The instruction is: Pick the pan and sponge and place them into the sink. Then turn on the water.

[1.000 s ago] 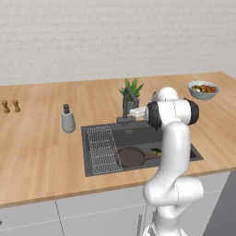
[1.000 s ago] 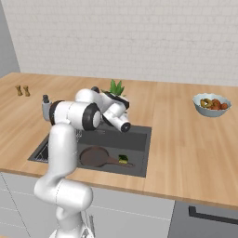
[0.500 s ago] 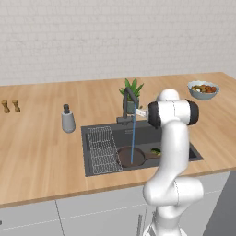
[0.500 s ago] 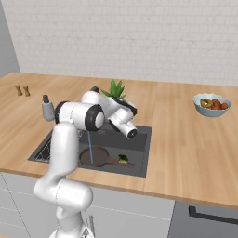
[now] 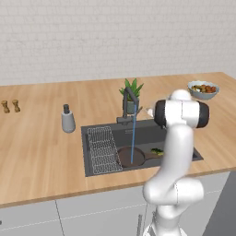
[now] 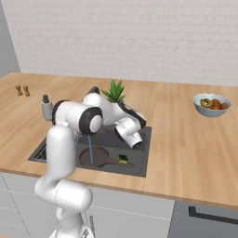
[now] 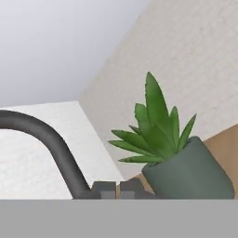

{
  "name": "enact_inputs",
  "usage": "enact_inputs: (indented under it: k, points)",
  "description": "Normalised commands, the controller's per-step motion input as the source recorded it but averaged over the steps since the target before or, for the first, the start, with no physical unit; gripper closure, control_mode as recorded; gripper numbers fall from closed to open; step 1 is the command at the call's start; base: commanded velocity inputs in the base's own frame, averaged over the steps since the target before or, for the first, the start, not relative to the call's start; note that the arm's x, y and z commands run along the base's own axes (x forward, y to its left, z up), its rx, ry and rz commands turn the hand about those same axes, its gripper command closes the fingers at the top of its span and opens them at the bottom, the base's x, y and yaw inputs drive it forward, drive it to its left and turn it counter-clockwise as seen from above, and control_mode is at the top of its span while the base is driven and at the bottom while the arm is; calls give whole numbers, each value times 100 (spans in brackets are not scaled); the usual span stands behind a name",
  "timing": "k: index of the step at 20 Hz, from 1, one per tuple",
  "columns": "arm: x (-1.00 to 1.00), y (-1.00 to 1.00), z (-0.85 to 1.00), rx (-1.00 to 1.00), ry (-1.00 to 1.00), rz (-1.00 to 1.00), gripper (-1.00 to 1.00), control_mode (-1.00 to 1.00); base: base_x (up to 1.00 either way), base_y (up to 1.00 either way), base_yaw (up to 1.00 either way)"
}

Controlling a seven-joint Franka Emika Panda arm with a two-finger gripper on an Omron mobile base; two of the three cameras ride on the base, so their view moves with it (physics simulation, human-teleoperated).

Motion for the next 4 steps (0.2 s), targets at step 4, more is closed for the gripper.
enact_inputs:
  k: [4]
  points:
    - [-100, -38, 85, 13, -17, 0, 100, -100, 0, 0, 0]
